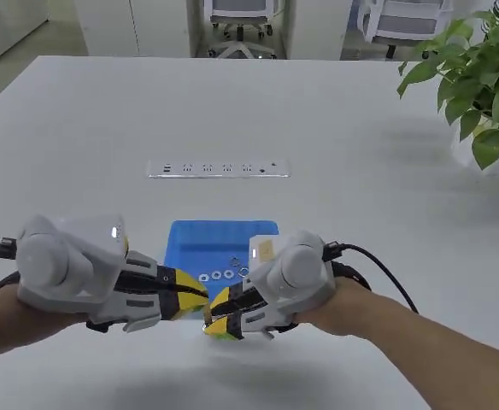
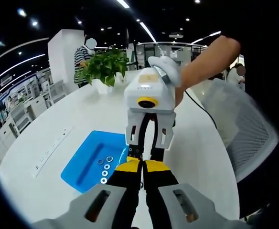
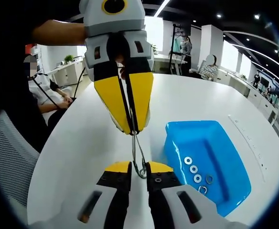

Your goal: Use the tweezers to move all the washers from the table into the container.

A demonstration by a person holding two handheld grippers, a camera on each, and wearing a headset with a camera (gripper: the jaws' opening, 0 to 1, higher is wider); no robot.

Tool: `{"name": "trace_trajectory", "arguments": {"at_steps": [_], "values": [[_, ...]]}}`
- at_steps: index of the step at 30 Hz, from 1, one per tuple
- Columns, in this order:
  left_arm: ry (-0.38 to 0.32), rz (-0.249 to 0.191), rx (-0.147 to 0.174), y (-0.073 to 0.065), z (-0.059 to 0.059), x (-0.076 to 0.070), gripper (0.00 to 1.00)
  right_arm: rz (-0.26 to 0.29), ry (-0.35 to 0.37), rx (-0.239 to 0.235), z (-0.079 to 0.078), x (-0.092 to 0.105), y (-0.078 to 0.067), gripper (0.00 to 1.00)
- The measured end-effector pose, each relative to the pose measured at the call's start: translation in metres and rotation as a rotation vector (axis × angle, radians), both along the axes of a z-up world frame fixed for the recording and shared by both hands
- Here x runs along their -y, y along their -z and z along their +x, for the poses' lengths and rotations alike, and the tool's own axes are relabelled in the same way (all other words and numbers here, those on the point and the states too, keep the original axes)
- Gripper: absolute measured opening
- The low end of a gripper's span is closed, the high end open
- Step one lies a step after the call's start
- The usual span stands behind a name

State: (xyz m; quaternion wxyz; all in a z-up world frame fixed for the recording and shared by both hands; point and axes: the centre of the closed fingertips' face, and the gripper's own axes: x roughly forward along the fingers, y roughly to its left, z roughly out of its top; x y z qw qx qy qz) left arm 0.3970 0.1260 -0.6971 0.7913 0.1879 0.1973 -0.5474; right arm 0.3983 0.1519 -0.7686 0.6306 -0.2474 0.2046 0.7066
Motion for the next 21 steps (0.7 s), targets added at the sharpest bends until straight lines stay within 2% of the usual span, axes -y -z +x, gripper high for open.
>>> {"name": "trace_trajectory", "arguments": {"at_steps": [8, 14, 21], "values": [[-0.001, 0.003, -0.002, -0.0001, 0.0002, -0.0016, 0.05, 0.0, -0.01, 0.007, -0.0004, -0.0024, 0.0016, 0.11], [0.0, 0.001, -0.003, 0.0002, 0.0021, -0.0018, 0.05, 0.003, -0.016, 0.03, 0.0006, -0.0019, 0.0019, 0.09], [0.001, 0.001, -0.002, 0.0005, 0.003, -0.0014, 0.06, 0.001, -0.016, 0.03, 0.0009, -0.001, 0.0019, 0.07]]}}
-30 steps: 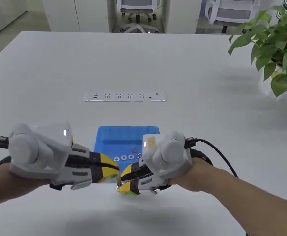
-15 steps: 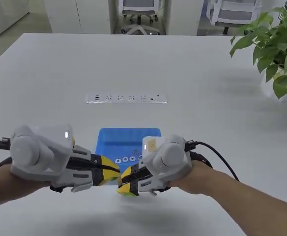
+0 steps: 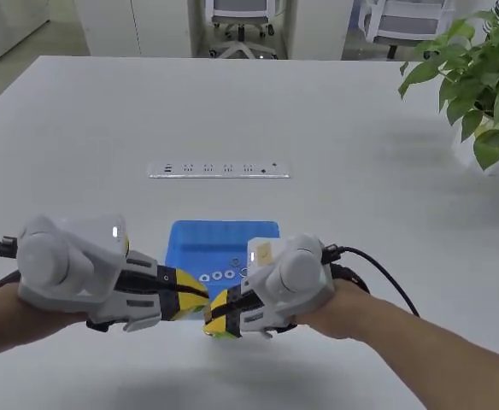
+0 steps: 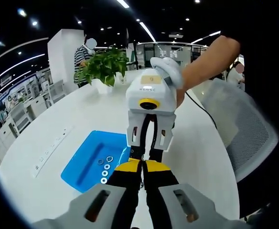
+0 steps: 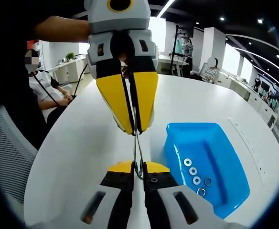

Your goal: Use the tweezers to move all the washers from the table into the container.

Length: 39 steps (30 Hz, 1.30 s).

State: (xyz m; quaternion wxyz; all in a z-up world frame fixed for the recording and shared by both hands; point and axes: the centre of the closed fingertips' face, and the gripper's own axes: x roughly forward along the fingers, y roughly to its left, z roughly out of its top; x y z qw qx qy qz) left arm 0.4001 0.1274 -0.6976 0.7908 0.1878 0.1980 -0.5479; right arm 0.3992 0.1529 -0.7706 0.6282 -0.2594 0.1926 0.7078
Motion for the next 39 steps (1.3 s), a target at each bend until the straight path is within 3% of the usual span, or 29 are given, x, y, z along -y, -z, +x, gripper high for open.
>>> {"name": "trace_trajectory", "arguments": {"at_steps": [9, 19, 30, 38, 39], "values": [[-0.006, 0.003, 0.003, -0.001, -0.001, 0.0, 0.06, 0.008, 0.002, -0.01, -0.003, -0.001, -0.001, 0.07], [-0.033, 0.0, 0.001, -0.002, -0.001, -0.011, 0.1, 0.014, 0.0, -0.003, -0.003, -0.003, -0.006, 0.07], [-0.079, -0.024, -0.03, 0.0, -0.007, -0.022, 0.28, 0.022, -0.015, 0.014, -0.007, -0.004, -0.018, 0.08], [-0.154, -0.063, -0.063, 0.001, -0.012, -0.03, 0.44, 0.032, -0.021, 0.018, -0.008, -0.004, -0.028, 0.08], [-0.164, -0.067, -0.056, 0.001, -0.012, -0.032, 0.46, 0.035, -0.021, 0.016, -0.008, -0.004, -0.03, 0.08]]}}
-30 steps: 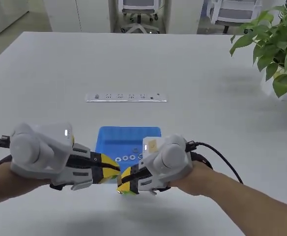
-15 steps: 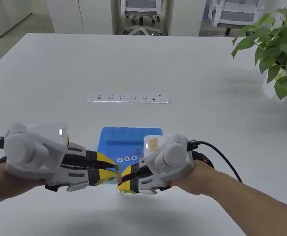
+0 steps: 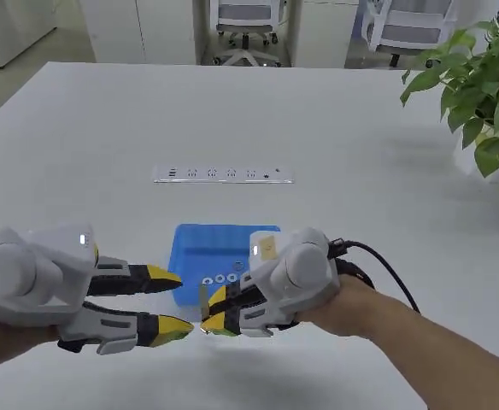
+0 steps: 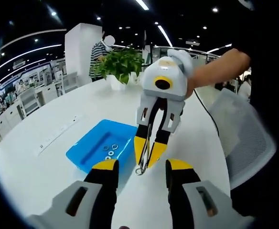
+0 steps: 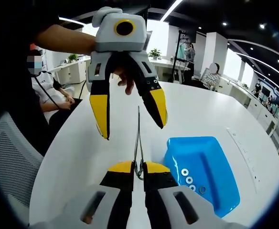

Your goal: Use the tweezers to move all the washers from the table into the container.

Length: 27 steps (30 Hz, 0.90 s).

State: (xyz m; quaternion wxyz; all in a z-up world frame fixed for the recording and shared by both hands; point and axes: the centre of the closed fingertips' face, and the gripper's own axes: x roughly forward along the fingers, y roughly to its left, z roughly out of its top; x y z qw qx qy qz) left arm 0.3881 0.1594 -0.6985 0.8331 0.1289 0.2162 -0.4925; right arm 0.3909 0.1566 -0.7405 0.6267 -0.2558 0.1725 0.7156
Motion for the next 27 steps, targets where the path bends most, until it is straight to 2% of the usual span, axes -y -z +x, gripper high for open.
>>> {"name": "trace_trajectory", "arguments": {"at_steps": [6, 17, 20, 22, 27], "values": [[-0.052, -0.039, -0.008, -0.002, -0.003, -0.005, 0.55, 0.009, -0.005, 0.012, 0.002, 0.0, -0.01, 0.08], [-0.124, -0.062, -0.012, -0.006, -0.01, -0.01, 0.77, 0.021, -0.025, 0.041, 0.01, -0.001, -0.03, 0.08], [-0.141, -0.068, -0.004, -0.008, -0.011, -0.01, 0.8, 0.023, -0.028, 0.047, 0.013, 0.0, -0.034, 0.08], [-0.164, -0.082, -0.008, -0.009, -0.011, -0.011, 0.84, 0.027, -0.028, 0.051, 0.015, 0.0, -0.037, 0.08], [-0.181, -0.085, -0.009, -0.009, -0.012, -0.011, 0.91, 0.028, -0.037, 0.062, 0.019, -0.001, -0.039, 0.08]]}}
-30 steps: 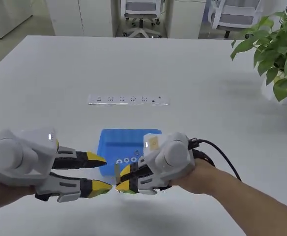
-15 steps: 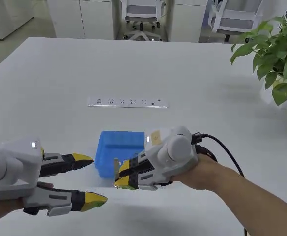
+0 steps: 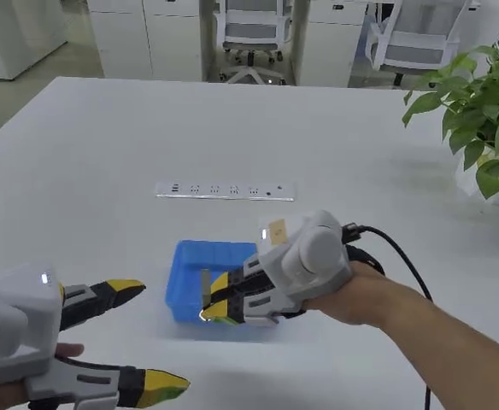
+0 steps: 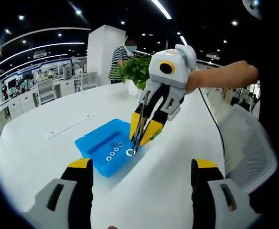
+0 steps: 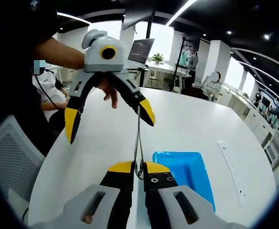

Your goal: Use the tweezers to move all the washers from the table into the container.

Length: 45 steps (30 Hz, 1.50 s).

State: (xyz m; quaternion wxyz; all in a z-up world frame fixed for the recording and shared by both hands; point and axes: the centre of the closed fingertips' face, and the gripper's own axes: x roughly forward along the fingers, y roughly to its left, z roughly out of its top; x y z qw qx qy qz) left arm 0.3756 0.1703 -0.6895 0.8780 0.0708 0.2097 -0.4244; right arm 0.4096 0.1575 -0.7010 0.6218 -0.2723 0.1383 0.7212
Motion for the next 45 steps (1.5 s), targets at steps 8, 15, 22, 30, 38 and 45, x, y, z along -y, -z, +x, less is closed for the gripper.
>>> {"name": "trace_trajectory", "arguments": {"at_steps": [8, 15, 22, 30, 38, 45], "values": [[-0.025, -0.014, 0.005, -0.004, -0.001, -0.001, 0.99, 0.011, 0.007, 0.008, 0.012, -0.001, -0.005, 0.08], [-0.035, -0.023, 0.005, -0.003, -0.002, -0.002, 0.99, 0.017, 0.015, 0.014, 0.027, -0.001, -0.005, 0.08], [-0.047, -0.028, 0.009, -0.005, -0.003, 0.001, 0.99, 0.019, 0.02, 0.011, 0.04, -0.002, 0.001, 0.08], [-0.055, -0.029, 0.019, -0.008, 0.0, -0.002, 0.99, 0.017, 0.023, 0.008, 0.052, -0.006, 0.014, 0.08], [-0.05, -0.029, 0.024, -0.009, 0.001, -0.001, 0.99, 0.015, 0.033, -0.003, 0.063, -0.007, 0.026, 0.08], [-0.048, -0.037, 0.029, -0.01, 0.008, 0.003, 0.98, 0.013, 0.041, -0.011, 0.071, -0.008, 0.037, 0.08]]}}
